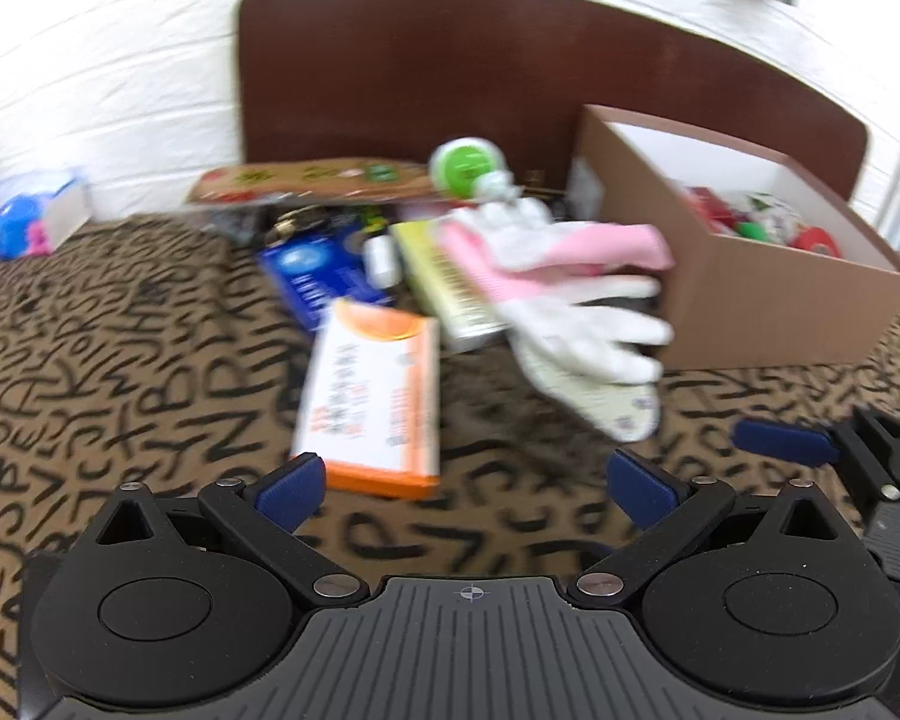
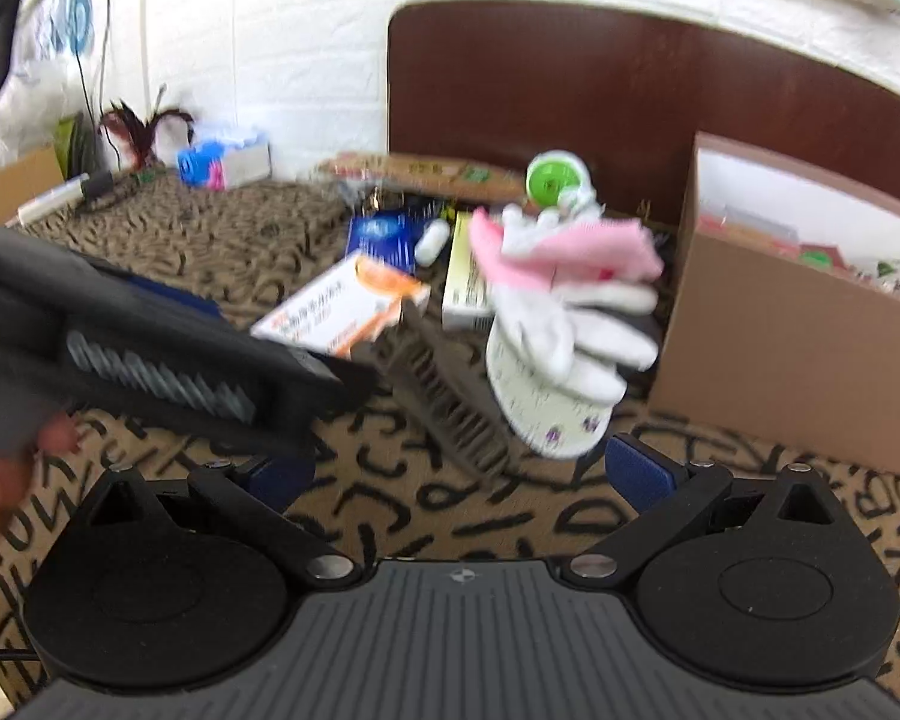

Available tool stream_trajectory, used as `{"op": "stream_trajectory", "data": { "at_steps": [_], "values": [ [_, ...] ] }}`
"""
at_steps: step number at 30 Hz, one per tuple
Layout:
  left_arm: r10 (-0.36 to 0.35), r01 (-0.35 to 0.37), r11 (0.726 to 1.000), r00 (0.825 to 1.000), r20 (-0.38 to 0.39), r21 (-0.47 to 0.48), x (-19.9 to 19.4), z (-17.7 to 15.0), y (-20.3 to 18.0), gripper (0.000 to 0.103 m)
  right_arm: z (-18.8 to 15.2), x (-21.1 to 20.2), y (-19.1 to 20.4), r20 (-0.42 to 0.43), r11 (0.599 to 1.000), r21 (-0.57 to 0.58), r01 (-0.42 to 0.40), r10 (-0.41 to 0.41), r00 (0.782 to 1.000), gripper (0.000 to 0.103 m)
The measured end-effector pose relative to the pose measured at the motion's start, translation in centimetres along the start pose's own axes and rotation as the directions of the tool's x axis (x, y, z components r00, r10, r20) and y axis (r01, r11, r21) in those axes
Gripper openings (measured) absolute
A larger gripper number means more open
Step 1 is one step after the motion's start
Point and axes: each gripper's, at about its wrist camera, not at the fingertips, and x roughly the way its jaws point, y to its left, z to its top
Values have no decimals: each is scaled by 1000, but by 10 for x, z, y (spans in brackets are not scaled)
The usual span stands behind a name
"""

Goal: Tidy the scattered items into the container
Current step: 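Grasp the orange-white medicine box with the left tool while the right tool grasps the brown hair clip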

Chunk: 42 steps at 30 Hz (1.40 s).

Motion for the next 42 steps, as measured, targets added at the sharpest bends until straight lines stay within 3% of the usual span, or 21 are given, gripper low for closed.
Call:
{"op": "stream_trajectory", "data": {
  "at_steps": [5,9,14,22,26,27,29,31,37,42],
  "values": [
    [-6,4,998,1000,-27,-56,12,6,30,98,-2,16,13,-33,1000,-13,-6,6,999,102],
    [-24,22,998,999,-37,-61,18,9,41,93,-2,16,20,-2,995,-83,-54,54,999,102],
    [-20,19,1000,998,-56,-15,32,9,40,86,7,24,15,43,985,-171,11,-4,999,100],
    [-8,9,1000,996,-93,19,59,14,36,86,13,44,13,14,975,-224,-6,9,1000,73],
    [-9,10,1000,992,-128,8,69,13,39,78,14,51,13,-6,978,-208,-22,22,1000,63],
    [-6,6,1000,991,-131,6,71,12,40,70,14,52,13,-11,980,-200,-10,8,1000,58],
    [-7,8,1000,991,-132,10,70,11,42,69,14,54,10,-18,982,-187,17,-21,1000,43],
    [-22,24,1000,990,-143,14,68,11,43,69,16,51,2,-35,989,-150,0,-5,999,37],
    [-91,98,995,977,-195,28,53,4,49,69,13,29,-6,-109,993,-72,-90,82,991,36],
    [-33,44,998,982,-188,54,59,8,46,79,13,31,-4,-112,992,-68,-106,98,989,38]
  ]
}}
